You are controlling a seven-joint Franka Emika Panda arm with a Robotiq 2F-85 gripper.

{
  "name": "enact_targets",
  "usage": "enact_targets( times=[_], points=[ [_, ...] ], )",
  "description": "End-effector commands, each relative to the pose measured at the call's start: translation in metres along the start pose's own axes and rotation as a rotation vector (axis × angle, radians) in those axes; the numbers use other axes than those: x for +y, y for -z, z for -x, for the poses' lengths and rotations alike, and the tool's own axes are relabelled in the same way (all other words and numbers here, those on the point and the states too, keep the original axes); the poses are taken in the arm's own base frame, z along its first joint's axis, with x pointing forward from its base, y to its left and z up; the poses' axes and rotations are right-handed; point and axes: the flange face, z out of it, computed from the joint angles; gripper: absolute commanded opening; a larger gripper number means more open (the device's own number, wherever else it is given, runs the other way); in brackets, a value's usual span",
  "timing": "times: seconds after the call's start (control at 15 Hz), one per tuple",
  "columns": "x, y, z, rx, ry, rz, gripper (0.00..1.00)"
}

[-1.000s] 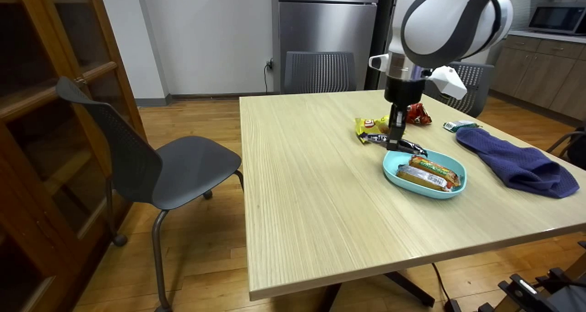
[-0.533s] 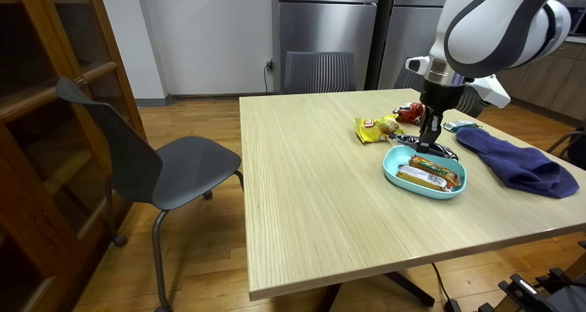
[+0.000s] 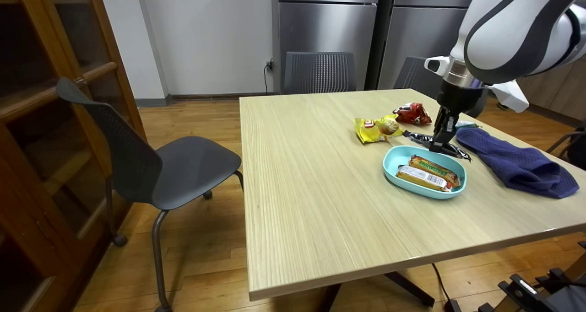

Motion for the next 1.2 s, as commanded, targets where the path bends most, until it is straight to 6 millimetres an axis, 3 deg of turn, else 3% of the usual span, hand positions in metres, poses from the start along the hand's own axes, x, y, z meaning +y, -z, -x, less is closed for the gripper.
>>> enact_targets(
  times=[0.0, 0.4, 0.47, 0.53, 1.0, 1.13],
  points=[
    [0.0016, 0.0052, 0.005, 0.013, 0.006, 0.018, 0.05],
    [0.0054, 0.0013, 0.0061, 0.004, -0.003, 0.013, 0.05],
    [0.0055, 0.0007, 0.0058, 0.002, -0.004, 0.013, 0.44],
    [0.0061, 0.001, 0.0056, 0.001, -0.01, 0.018, 0.45],
    [0.0083, 0.0033, 0.004, 0.004, -0.015, 0.033, 0.97],
    [0.0083, 0.004, 0.002, 0.007, -0.016, 0.034, 1.0]
  ],
)
